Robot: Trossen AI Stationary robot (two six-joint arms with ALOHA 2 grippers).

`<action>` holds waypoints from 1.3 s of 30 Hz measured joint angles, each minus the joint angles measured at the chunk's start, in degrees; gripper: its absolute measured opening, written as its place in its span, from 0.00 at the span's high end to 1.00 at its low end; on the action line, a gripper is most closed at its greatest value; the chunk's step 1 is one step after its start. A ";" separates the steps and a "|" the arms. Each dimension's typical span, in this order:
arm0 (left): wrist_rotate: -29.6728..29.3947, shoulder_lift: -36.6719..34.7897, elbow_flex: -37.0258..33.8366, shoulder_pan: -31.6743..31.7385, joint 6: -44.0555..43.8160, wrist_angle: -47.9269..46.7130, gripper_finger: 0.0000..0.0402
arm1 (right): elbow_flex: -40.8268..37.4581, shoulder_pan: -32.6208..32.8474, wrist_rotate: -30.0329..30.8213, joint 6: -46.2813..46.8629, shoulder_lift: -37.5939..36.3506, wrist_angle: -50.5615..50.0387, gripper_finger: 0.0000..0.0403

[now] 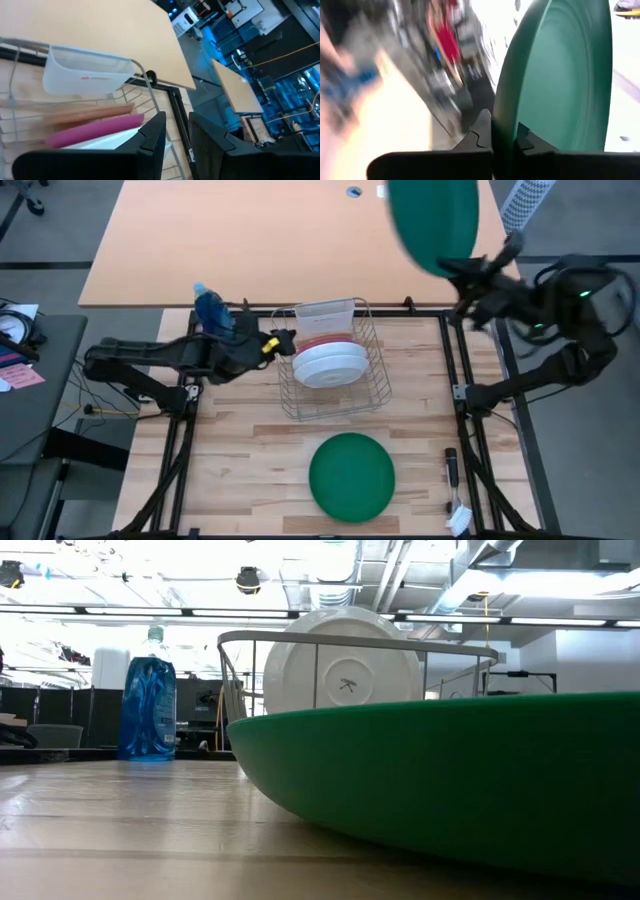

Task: Sort dishes
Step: Put the green plate in the dish rack

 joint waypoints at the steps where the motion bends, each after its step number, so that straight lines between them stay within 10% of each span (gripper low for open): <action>1: -0.01 0.63 0.00 -0.01 -0.23 0.46 0.80 | 0.00 1.29 4.72 -5.14 0.98 0.62 0.97; 11: -3.30 1.56 -0.01 -0.01 14.94 15.56 0.80 | -0.04 11.55 26.22 -18.30 8.27 5.11 0.97; 22: -8.76 -2.74 0.00 0.43 26.97 20.19 0.80 | -0.04 19.62 28.82 -16.59 9.13 6.51 0.98; 39: -1.26 -6.03 0.00 5.60 25.83 9.71 0.80 | -0.04 16.72 28.83 37.11 7.96 3.44 0.98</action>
